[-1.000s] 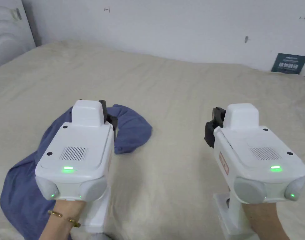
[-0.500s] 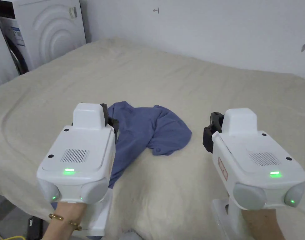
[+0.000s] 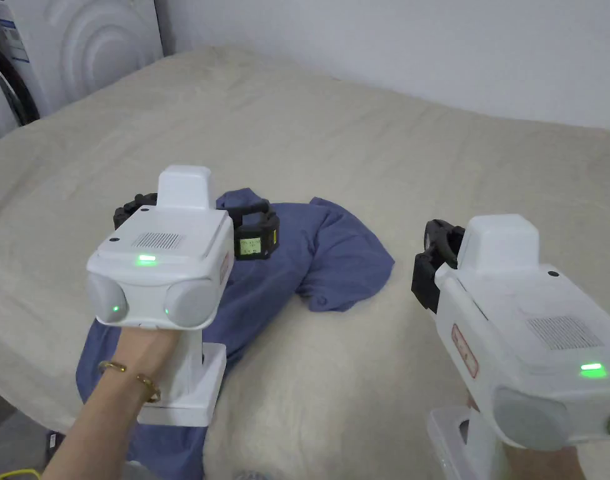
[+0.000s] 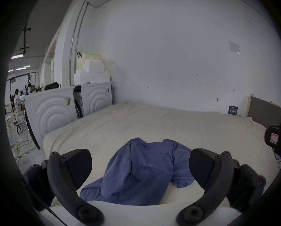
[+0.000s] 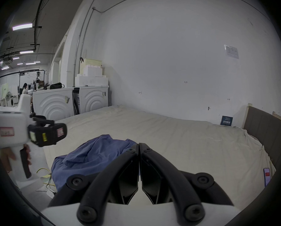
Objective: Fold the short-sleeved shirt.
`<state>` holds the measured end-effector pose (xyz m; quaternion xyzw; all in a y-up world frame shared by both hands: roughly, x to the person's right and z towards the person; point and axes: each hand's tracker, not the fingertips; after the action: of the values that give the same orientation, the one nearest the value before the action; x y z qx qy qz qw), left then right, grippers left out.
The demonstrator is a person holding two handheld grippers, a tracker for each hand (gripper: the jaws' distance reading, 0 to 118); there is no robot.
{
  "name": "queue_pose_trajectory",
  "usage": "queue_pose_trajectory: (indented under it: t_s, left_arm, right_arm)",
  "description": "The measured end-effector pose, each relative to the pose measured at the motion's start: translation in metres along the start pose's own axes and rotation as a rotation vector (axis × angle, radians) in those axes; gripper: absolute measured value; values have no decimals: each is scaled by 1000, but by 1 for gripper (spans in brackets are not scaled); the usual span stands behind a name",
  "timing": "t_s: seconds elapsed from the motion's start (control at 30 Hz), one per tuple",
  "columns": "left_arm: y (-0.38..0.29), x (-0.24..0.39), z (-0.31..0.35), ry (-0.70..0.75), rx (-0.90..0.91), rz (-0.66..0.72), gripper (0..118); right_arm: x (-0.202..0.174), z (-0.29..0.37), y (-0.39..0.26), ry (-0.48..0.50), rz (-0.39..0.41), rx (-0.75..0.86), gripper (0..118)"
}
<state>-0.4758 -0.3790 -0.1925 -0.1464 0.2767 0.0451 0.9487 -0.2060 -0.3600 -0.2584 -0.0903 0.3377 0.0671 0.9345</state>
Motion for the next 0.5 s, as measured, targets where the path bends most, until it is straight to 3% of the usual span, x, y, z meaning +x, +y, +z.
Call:
queue_pose_trajectory:
  t_s: [0.23, 0.5]
  left_arm:
    - [10, 3, -119, -43, -257, 48, 118]
    - [-1, 41, -249, -57, -560, -82, 118]
  right_arm:
    - [8, -39, -4, 3, -8, -30, 0]
    - [29, -70, -20, -28, -4, -98, 0]
